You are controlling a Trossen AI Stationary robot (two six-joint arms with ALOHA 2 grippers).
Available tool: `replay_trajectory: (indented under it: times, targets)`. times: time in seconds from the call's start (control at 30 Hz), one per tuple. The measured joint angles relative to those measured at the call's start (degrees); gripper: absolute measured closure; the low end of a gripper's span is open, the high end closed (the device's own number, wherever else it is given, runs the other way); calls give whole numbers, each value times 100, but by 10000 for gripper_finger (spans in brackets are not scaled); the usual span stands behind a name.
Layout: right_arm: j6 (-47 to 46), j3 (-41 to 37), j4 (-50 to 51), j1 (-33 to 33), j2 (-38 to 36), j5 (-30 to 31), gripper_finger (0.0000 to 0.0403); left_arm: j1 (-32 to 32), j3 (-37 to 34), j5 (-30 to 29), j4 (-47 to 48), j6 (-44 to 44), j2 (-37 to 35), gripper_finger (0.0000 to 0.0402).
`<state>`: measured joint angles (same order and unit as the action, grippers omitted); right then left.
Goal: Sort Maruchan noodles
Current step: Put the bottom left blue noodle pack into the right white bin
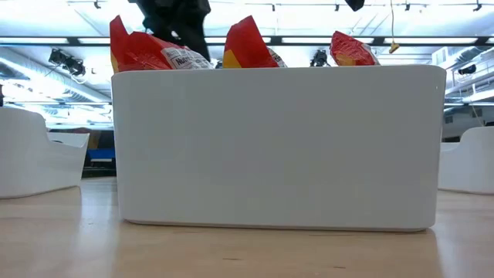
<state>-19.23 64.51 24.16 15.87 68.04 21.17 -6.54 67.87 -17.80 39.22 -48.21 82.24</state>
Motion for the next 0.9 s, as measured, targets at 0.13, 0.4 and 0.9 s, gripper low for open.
replay_trajectory:
  times: [0.13,0.4,0.9]
  targets:
    - [524,0,27,-24,-144,-13,302,360,1,-54,-100,5,-1,186]
    - [898,0,818,-283,-566,-451,232,842,1,-350,-308,-189,389,155]
    - [1219,0,2179,-807,-932,-630,190,1267,9,928,-84,-493,1645,154]
